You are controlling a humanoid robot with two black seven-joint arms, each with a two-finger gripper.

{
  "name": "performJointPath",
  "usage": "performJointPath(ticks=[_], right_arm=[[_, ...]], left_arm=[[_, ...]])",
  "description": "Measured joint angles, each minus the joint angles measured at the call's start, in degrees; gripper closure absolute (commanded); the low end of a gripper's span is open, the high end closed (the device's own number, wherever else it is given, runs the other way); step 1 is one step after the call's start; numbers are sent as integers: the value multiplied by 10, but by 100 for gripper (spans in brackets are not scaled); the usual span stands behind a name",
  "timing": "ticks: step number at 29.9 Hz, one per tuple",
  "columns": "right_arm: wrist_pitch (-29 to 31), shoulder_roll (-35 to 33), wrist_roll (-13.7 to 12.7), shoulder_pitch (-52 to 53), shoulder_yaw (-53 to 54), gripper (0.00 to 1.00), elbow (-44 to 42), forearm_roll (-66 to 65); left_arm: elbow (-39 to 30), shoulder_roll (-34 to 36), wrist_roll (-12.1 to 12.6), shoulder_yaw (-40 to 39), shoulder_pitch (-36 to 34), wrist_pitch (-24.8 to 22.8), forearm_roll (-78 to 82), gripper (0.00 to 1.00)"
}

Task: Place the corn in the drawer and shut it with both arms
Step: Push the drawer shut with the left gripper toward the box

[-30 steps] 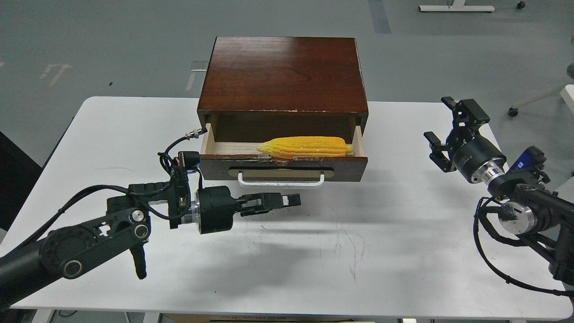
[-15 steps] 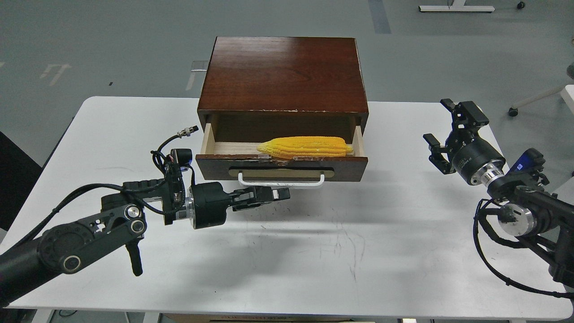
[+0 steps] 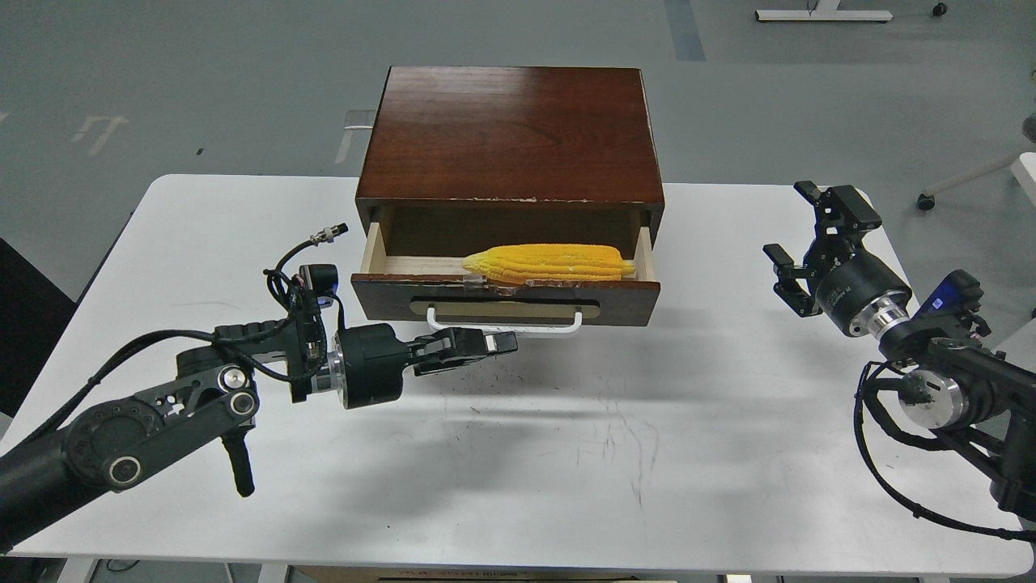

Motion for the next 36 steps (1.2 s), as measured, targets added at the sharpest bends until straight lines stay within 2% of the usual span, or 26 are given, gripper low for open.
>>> performJointPath(ticks=[30, 36], right_arm=[[0, -1, 0, -6, -1, 0, 1, 0], [0, -1, 0, -6, -1, 0, 1, 0]], left_arm=[[62, -8, 0, -48, -3, 15, -3, 100], [75, -10, 1, -49, -5, 30, -3, 100]])
